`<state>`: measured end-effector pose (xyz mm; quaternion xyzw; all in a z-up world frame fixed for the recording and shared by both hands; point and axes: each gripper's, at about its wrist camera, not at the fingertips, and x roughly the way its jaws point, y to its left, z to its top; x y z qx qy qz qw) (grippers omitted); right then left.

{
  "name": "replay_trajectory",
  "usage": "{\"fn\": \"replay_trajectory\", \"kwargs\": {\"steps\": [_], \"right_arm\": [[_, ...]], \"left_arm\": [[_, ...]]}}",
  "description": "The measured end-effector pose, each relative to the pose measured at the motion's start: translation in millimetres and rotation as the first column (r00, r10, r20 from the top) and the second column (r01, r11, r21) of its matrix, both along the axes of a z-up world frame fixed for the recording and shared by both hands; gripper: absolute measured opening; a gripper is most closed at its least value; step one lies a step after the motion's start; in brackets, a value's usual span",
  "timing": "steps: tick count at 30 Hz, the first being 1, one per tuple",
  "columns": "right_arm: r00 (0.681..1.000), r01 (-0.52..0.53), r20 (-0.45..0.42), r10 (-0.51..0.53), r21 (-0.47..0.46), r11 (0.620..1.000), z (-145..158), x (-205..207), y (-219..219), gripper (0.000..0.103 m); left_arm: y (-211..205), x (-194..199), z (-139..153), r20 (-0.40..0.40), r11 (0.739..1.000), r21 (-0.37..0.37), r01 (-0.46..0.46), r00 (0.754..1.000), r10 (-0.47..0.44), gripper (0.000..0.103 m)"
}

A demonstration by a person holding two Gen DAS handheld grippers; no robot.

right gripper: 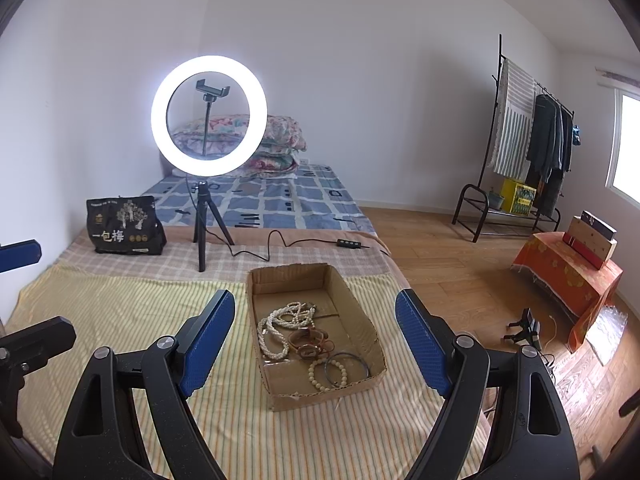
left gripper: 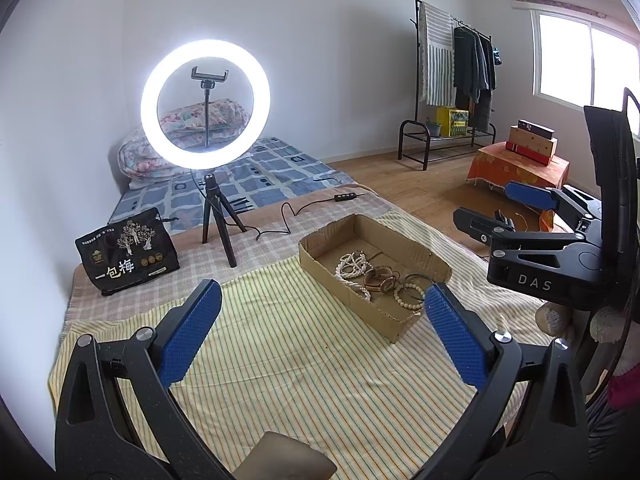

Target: Organize jewelry

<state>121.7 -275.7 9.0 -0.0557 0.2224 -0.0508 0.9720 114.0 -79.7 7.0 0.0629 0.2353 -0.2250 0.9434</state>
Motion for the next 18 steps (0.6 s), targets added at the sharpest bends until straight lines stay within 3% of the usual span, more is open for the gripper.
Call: {"fn": "replay_trajectory", "kwargs": {"steps": [18], "right_arm": [[1.000, 0.000, -0.003, 0.000, 0.004, 1.000, 0.1, 0.1, 1.0, 0.083]], "left_arm": [[-1.7, -0.4, 0.8, 0.000, 1.000, -0.001, 0.000, 1.000, 0.000, 0.103]]}}
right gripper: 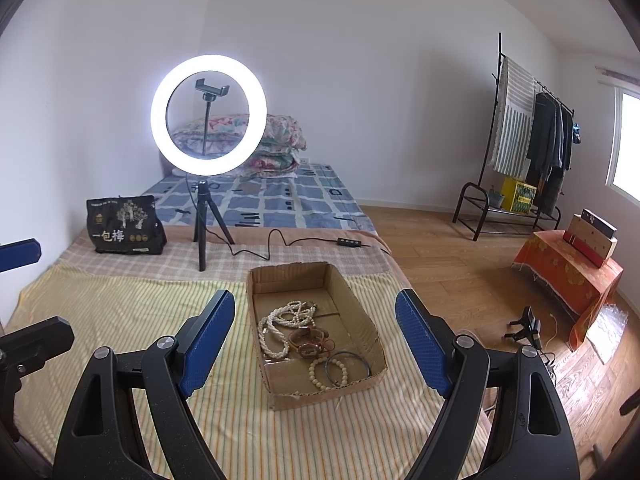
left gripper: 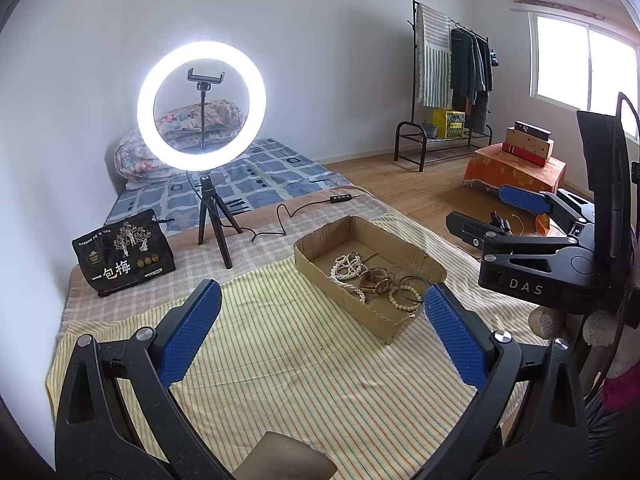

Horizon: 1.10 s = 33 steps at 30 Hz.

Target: Organize jewelry

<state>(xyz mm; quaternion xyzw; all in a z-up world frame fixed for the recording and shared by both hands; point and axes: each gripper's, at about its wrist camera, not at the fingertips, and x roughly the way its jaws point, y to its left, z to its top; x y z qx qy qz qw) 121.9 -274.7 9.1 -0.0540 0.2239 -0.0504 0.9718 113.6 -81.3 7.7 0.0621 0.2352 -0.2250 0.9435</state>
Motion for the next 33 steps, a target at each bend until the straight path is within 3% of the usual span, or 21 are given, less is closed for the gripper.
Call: {"fn": "replay_trajectory", "kwargs": {"steps": [33], "right_arm": [[1.000, -0.008, -0.008, 0.008, -0.009, 1.000, -3.9, -1.2, 0.5, 0.083]], "left_arm": [[-17.9, -7.6, -1.5, -0.015, 1.000, -0.004, -0.002, 1.000, 0.002, 0.103]]}}
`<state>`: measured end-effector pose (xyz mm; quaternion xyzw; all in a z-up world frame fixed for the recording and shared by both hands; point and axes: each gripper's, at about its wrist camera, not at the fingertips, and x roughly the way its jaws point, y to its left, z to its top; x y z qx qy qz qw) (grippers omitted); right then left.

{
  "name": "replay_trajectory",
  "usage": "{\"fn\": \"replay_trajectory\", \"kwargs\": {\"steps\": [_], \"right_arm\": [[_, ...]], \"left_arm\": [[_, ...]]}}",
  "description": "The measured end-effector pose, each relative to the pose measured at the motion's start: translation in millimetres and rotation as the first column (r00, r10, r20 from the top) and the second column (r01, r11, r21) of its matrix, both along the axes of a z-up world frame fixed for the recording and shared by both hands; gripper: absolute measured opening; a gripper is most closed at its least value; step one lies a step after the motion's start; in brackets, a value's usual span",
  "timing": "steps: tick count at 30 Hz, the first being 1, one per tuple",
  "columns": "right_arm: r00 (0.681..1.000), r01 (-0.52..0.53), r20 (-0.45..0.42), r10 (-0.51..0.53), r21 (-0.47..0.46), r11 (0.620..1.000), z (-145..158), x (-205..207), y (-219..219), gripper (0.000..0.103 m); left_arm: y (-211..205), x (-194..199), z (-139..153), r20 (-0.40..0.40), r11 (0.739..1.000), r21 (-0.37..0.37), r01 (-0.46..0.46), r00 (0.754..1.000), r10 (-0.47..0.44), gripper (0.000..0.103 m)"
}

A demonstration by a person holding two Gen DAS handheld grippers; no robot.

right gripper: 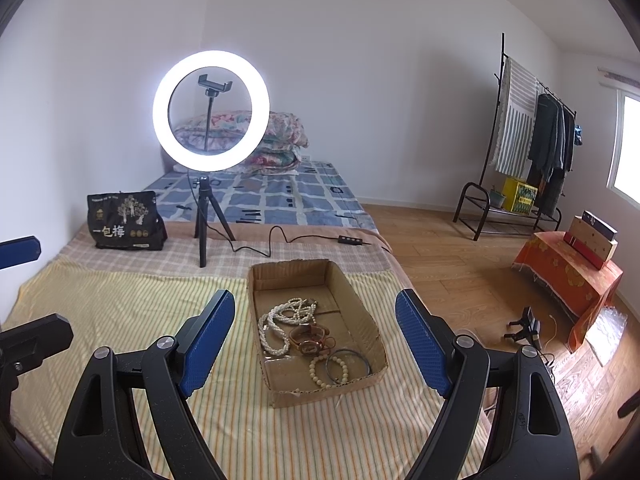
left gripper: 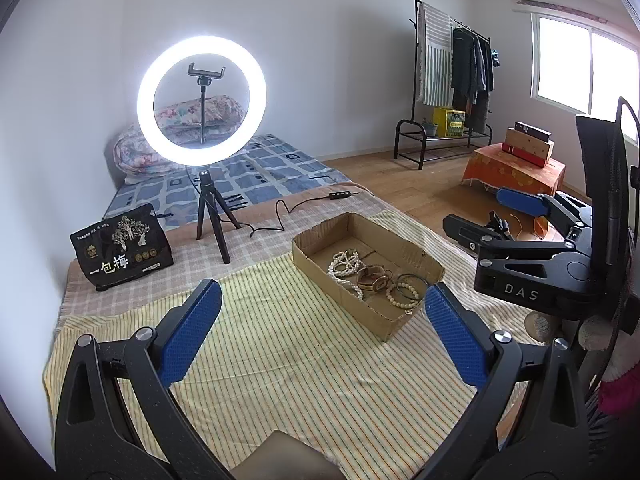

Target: Organize jewelry

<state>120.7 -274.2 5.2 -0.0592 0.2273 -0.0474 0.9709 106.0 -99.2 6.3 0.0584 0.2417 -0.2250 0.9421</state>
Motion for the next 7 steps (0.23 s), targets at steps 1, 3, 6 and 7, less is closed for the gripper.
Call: {"fn": "replay_trajectory", "kwargs": {"steps": [1, 3, 6, 7], "right_arm": [[1.000, -0.002, -0.001, 0.002, -0.002, 1.000, -0.4, -0.4, 0.4, 0.083], [1.000, -0.004, -0.003, 0.004, -0.005, 1.000, -0.7, 0.3, 1.4, 0.083], [1.000, -0.004, -0.004, 0.004, -0.005, 1.000, -0.7, 0.3, 1.8, 0.083], [1.000, -0.003, -0.004, 0.003, -0.004, 1.000, -0.9, 0.0, 1.5, 0.083]], "left_arm": [[0.2, 0.0, -0.4, 0.001, 1.000, 0.000, 0.000, 1.000, 0.000, 0.103], [5.1, -1.4, 0.2, 0.010, 1.000, 0.000, -0.005, 1.000, 0.005, 0.103], [6.1, -4.1, 1.0, 0.016, 1.000, -0.002, -0.009, 1.000, 0.009, 0.103], [5.4, -5.1, 1.3, 0.017, 1.000, -0.001, -0.011, 1.000, 0.011, 0.103]]}}
